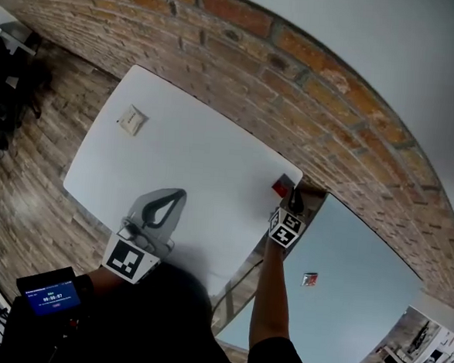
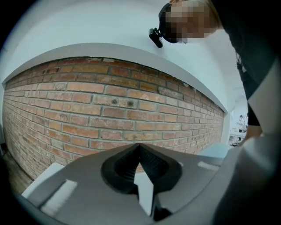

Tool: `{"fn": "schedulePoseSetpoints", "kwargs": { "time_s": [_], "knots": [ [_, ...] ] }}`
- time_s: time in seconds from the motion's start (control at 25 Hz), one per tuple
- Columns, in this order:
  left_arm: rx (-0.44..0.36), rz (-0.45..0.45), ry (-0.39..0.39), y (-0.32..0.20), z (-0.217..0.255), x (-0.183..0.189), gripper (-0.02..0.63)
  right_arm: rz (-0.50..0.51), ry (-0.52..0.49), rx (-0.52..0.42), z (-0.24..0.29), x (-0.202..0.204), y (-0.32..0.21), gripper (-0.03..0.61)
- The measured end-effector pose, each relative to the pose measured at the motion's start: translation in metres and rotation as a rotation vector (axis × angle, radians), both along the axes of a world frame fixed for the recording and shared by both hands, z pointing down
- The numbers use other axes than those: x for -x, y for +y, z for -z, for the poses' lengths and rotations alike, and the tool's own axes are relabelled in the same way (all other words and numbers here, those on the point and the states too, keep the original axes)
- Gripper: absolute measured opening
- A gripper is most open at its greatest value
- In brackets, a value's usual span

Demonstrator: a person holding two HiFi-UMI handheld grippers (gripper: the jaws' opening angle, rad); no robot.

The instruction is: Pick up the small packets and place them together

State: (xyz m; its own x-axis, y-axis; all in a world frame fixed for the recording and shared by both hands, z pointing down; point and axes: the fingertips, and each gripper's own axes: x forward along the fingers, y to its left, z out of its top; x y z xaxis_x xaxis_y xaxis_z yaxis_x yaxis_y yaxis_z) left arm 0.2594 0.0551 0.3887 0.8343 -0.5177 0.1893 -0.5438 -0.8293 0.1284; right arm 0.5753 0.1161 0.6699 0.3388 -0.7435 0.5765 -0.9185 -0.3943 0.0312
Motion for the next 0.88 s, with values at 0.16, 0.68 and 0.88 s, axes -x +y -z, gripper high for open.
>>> {"fn": "schedulePoseSetpoints", "kwargs": {
  "time_s": [0.16,0.68,0.88],
  "knots": [
    [0.002,-0.002,-0.009,0.003,-0.002,0.001,0.0,-0.012,-0.02,0.018,-0.013,-0.006,-0.004,0.063],
    [0.009,-0.012,-0.025,0.012,-0.007,0.004,0.0,-0.016,-0.09,0.042,-0.038,-0.016,-0.01,0.075],
    [0.013,-0.019,-0.023,0.014,-0.007,0.004,0.0,-0.023,-0.121,0.055,-0.047,-0.016,-0.011,0.087]
  ]
}}
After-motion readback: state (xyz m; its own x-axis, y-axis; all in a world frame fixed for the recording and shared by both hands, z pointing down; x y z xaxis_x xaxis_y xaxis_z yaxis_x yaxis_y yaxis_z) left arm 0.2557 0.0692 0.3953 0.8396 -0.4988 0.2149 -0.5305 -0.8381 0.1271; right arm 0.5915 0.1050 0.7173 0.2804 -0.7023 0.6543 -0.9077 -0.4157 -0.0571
